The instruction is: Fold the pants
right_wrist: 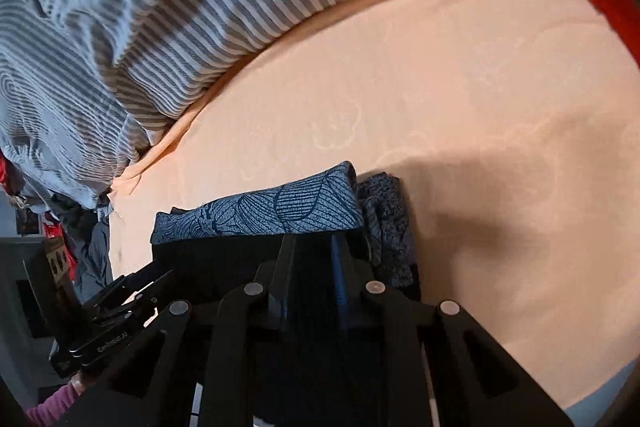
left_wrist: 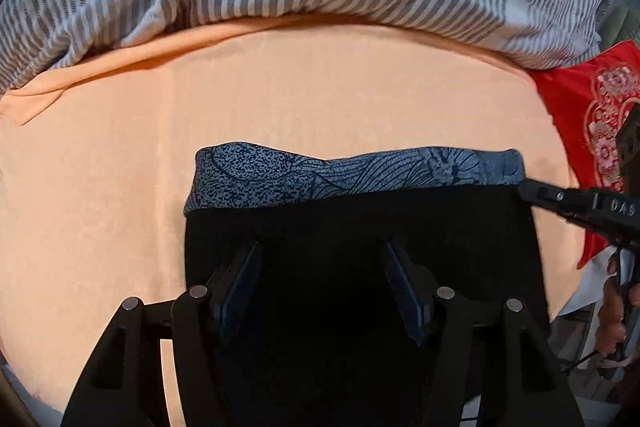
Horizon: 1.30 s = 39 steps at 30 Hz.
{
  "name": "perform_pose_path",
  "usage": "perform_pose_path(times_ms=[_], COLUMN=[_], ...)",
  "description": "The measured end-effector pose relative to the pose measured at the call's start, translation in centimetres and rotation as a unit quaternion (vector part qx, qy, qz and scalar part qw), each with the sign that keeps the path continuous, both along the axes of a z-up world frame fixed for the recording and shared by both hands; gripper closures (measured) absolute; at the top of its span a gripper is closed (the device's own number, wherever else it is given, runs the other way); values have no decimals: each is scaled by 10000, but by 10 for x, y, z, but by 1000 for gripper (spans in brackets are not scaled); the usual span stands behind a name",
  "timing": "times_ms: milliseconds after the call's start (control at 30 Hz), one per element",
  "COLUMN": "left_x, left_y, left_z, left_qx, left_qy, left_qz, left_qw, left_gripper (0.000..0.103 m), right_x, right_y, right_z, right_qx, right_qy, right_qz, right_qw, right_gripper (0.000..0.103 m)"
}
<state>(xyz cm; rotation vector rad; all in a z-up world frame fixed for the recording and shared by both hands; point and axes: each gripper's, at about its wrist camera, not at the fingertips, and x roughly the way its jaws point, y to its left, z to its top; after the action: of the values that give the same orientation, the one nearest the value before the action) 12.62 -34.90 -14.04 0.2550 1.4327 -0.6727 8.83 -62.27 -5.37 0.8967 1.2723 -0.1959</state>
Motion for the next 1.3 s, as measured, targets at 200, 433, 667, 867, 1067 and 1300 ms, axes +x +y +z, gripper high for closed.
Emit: perform_pose_path(times_ms=[200,433,667,867,1067,1300], left_x=[-1,-9,-39,-48,-48,-45], left_y=[-11,-6,14,3,1,3], left_z=[-8,18,16,-7,-7,-8], left_qx=[80,317,641,718,717,693], left_qy=[-120,-344,-326,-523,-500,-399], left_qz=[-143,-89,23,-77,-110,-176], left_qw=[9998,9989,9974,9960,9961,9966], left_gripper=[20,20,20,1,1,1], right_x=[11,2,-27,-37,-36,-36], right_y=[-1,-1,40,60,58,62], right_z=[-12,6,36,16,13,14], right_qx=[-111,-81,-230,-392,-343,-426], right_qy=[74,65,128,347,325,388], right_qz=[107,41,244,269,205,211], right_qw=[9999,9999,9994,9983,9987,9981], right_gripper=[93,89,88,85,85,84])
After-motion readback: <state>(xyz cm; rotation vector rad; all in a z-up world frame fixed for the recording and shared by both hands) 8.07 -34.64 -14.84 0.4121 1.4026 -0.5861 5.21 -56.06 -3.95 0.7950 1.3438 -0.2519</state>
